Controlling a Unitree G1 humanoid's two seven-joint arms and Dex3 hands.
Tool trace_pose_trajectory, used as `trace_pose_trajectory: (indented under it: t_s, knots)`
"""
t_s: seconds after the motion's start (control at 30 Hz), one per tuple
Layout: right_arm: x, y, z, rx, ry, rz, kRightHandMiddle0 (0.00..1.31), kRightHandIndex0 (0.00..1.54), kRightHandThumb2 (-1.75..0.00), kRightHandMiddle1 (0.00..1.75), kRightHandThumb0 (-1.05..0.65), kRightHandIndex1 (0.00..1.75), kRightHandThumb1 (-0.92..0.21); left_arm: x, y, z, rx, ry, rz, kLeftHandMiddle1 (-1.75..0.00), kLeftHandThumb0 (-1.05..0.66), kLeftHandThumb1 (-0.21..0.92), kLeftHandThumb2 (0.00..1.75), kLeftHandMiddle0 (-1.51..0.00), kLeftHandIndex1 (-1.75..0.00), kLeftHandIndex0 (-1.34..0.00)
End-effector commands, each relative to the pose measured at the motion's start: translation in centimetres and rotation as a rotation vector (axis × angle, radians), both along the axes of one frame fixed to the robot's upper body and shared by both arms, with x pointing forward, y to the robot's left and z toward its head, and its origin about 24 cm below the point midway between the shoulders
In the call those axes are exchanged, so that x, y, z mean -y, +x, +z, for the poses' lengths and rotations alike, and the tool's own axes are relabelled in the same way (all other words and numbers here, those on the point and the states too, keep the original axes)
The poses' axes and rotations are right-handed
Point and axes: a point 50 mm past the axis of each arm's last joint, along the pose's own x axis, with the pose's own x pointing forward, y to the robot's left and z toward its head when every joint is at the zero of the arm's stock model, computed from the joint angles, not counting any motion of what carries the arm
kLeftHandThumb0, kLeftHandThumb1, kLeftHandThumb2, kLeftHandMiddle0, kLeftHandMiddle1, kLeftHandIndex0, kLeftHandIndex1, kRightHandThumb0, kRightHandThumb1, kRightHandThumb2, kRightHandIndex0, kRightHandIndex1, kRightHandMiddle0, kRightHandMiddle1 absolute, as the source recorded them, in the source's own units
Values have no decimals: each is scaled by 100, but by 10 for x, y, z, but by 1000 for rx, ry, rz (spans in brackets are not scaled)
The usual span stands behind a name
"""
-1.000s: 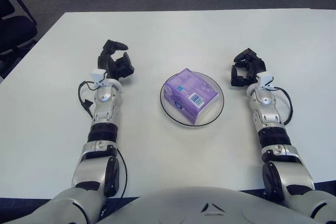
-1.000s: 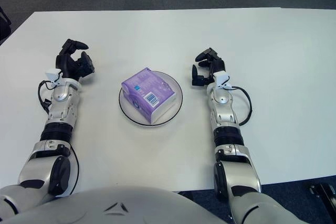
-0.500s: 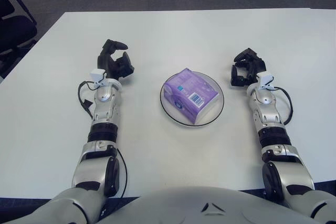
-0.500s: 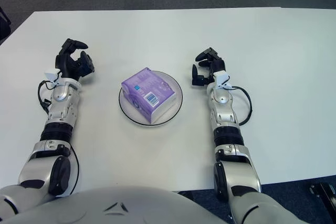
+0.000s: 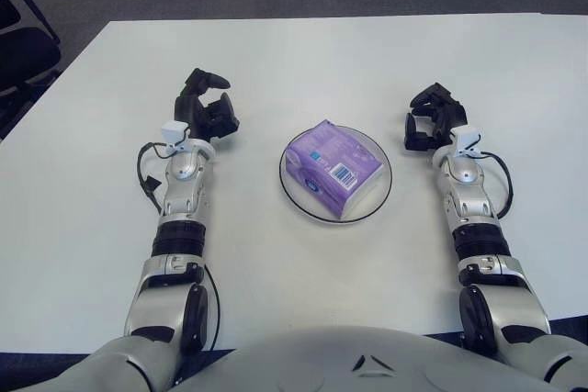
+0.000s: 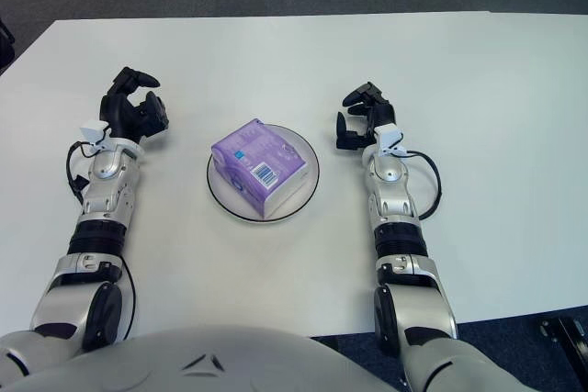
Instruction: Put the tissue paper into the plate.
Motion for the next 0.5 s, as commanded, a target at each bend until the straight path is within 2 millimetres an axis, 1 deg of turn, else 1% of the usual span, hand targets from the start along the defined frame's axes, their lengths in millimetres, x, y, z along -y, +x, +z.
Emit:
trace_pose_trajectory:
  t_s: [0.0,0.13,0.47]
  knots:
    - [-14,-37,-64,-209,114,-24,49,79,-152,175,-1,169,-14,21,-39,-64,-220,-63,-20,-175,-48,33,130,-132,-175,-60]
    - [-13,-37,-61,-201,114,-21,49,79,-153,175,-1,170,-13,24,-55,-52,-165,-79,-18,-175,-47,33,130,-132,-175,-60]
    - [-13,-38,-56,-182,113,-11,50,79,-154,175,-1,172,-13,25,-64,-41,-134,-87,24,-175,-47,33,130,-132,-175,-60]
